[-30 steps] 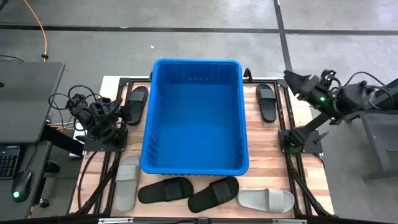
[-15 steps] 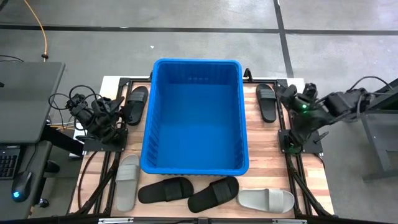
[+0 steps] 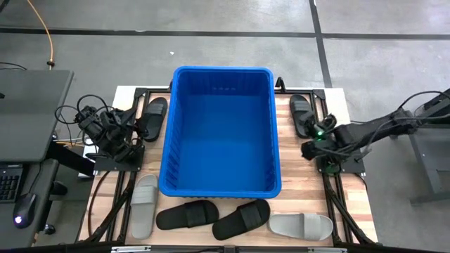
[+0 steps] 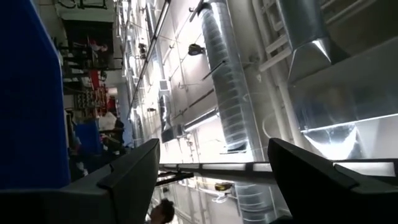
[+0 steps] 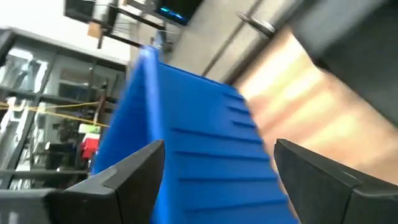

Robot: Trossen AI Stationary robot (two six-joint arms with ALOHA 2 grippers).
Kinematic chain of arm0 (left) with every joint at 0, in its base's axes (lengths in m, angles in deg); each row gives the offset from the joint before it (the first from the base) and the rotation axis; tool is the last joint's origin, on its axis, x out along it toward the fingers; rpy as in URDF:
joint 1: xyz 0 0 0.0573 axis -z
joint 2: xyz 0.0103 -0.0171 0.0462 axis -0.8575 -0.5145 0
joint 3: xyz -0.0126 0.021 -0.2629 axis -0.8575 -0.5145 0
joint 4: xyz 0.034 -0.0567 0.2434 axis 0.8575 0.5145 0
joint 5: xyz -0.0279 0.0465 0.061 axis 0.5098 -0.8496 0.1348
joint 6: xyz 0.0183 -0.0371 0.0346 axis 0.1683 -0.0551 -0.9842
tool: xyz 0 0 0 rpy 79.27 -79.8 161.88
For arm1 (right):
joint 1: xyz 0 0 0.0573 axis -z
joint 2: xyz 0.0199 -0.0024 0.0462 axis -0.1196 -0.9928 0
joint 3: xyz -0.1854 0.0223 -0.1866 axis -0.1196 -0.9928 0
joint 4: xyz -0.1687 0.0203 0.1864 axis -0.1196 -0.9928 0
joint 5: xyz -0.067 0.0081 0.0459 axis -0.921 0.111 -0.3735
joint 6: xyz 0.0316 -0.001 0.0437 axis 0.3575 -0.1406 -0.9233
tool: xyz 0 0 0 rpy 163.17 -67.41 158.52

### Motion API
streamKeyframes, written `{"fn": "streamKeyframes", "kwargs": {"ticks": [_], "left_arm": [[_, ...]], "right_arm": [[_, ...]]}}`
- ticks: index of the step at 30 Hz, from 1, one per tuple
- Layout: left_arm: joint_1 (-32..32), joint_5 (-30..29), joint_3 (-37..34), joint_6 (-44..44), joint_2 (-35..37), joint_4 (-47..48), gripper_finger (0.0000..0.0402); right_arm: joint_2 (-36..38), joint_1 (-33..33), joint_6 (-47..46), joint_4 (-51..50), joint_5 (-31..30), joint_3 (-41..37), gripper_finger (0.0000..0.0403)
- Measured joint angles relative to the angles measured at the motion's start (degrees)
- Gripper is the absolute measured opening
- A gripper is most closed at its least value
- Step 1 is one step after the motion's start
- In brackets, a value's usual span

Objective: Pick and place slides into bin
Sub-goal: Put the top right black slide into the blue container

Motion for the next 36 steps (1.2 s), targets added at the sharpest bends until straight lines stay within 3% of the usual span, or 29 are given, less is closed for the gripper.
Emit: {"fn": "streamKeyframes", "kwargs": {"ticks": [2,6,8,12,17,23,28,32,36], "left_arm": [[0.0,0.2,0.0,-0.1,0.0,-0.7,0.0289],[0.0,1.2,0.0,0.0,0.0,-0.7,0.0289],[0.0,1.9,0.0,0.2,0.0,-0.7,0.0289],[0.0,2.2,0.0,0.4,0.0,-2.1,0.0289],[0.0,3.5,0.0,0.4,0.0,-3.7,0.0289],[0.0,3.6,0.0,0.2,0.0,-3.6,0.0289],[0.0,3.7,0.0,1.9,0.0,-3.8,0.0289],[0.0,4.5,0.0,2.8,0.0,-3.9,0.0289],[0.0,4.5,0.0,2.8,0.0,-3.9,0.0289]], "right_arm": [[-1.1,1.1,-1.2,5.4,1.9,-4.2,0.0291],[-1.1,2.6,-0.2,12.6,-6.5,-10.2,0.0291],[-1.2,3.9,0.4,12.7,-7.4,-12.6,0.0291],[-1.2,6.7,-2.1,14.3,-0.1,-17.0,0.0291],[-2.4,9.4,5.5,20.4,2.4,-19.8,0.0291],[-3.5,12.3,3.0,24.0,-2.4,-23.6,0.0291],[-3.5,12.9,-0.4,35.2,-5.9,-30.3,0.0291],[-3.4,13.3,3.4,43.9,-12.3,-33.1,0.0291],[-3.4,16.2,3.3,44.3,-11.5,-34.1,0.0291]]}}
